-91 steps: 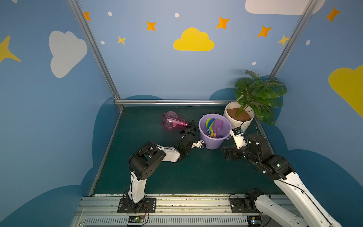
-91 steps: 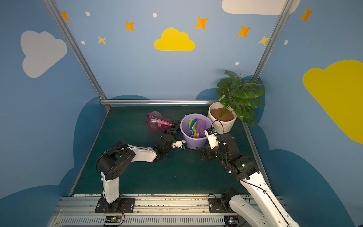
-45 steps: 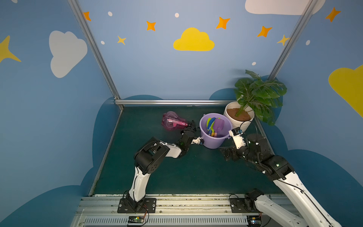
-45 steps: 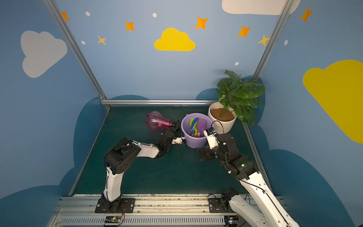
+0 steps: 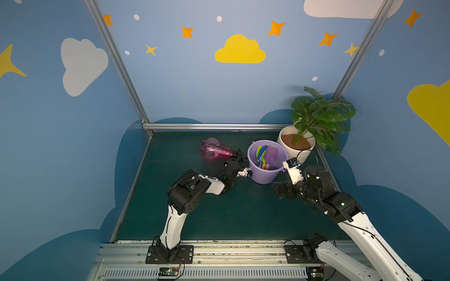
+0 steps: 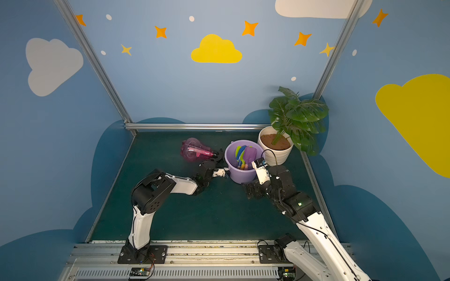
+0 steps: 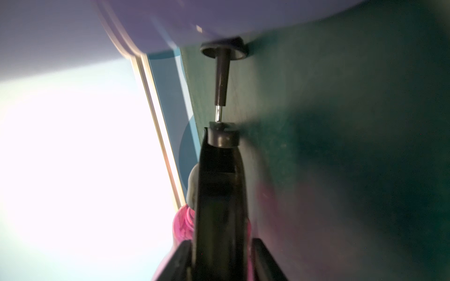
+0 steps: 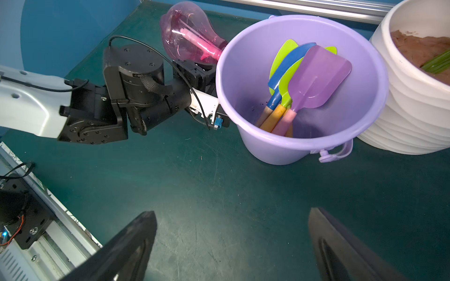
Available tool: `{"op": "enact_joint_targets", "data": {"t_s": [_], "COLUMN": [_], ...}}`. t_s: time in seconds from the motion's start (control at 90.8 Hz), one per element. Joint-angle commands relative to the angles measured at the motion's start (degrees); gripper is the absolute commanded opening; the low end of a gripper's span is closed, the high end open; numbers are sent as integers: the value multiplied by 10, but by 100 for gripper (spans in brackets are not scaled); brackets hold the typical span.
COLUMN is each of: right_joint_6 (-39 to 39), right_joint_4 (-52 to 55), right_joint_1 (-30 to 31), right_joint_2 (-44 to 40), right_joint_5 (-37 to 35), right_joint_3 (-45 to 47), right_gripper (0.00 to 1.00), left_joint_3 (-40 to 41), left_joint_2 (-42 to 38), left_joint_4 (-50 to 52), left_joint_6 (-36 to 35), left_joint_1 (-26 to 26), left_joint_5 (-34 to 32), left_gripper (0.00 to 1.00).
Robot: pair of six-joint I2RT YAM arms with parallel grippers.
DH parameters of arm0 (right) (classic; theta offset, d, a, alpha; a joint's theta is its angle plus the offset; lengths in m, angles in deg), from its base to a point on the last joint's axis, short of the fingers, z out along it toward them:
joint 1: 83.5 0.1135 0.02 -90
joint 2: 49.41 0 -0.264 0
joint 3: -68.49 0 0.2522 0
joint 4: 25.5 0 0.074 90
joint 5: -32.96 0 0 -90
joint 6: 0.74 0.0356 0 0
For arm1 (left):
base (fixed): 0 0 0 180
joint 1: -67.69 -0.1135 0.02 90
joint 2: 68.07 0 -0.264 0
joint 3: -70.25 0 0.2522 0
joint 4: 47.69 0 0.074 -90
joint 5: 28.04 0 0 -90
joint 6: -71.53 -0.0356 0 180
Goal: Organize the gardening tools
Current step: Adjust the gardening tool at the center of the board.
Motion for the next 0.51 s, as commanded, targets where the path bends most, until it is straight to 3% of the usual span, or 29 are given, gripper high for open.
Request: {"op": "enact_joint_targets", "data": {"t_s": [0.0,0.496], "right_joint_6": [2,3], "right_joint_4": [-15,-22], "right_joint_1": [3,3], "right_joint_2": [2,2], "right_joint_5": [5,2], "right_joint_3": [6,7], "right_gripper": [98,98], "left_joint_3": [-8,17], "left_joint_2": [11,-19], "left_joint_4": [-37,-39], "left_joint_6": [-4,42], "left_joint_1": [-3,-3], "left_joint_5": [-8,-1], "left_gripper": [31,2]}}
